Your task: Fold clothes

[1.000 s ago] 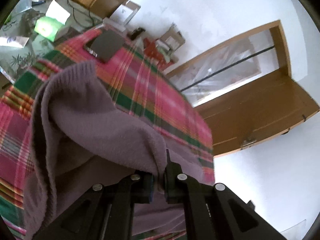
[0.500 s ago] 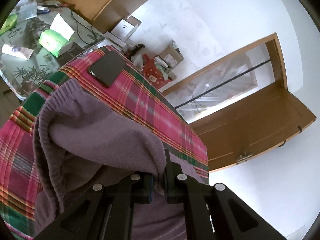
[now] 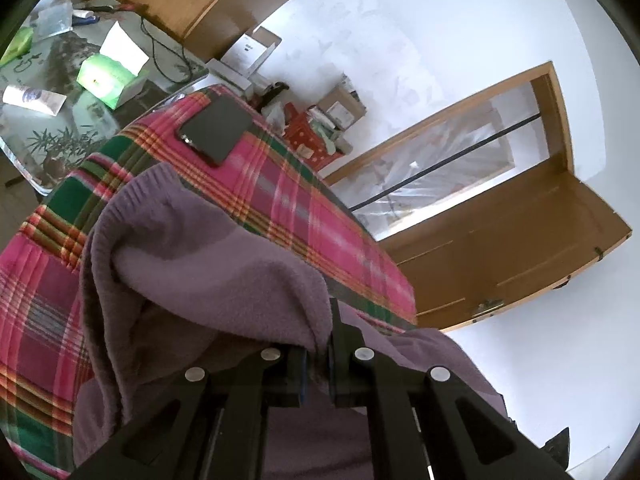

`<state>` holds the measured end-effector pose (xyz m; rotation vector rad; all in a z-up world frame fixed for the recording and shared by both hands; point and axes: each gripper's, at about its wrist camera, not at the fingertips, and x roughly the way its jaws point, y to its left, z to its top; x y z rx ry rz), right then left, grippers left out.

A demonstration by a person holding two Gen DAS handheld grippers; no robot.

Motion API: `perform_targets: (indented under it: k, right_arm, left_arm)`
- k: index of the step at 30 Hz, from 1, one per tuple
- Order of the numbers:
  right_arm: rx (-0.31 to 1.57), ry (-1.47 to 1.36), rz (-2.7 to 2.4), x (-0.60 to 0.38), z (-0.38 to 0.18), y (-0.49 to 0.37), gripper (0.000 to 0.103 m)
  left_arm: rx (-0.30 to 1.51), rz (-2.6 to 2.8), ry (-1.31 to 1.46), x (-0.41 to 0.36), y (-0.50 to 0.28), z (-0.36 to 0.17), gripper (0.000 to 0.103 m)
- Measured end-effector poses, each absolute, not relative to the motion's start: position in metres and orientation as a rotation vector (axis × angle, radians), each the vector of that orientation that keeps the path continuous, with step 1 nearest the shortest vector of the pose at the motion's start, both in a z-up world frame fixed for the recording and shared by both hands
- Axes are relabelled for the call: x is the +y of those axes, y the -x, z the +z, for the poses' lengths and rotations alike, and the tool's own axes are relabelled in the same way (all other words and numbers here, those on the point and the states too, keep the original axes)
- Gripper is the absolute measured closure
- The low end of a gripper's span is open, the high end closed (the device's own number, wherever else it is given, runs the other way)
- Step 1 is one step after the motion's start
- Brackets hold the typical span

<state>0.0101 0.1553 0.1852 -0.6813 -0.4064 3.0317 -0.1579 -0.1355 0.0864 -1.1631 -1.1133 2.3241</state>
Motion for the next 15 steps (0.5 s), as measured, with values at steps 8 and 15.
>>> perform_targets:
  k: [8,15]
  right_arm:
    - [-0.077,1.072,3.013,0.192,0.139,0.025,0.090]
    - [0.159,1.102,3.005,0.206,0.138,0.070,0.089]
  left_arm:
    - [-1.084,2.352,1.199,-0.127,0.180,0.079,0.096]
    - [-1.112,2.389,1.227,-0.127,0.220,0.072,0.096]
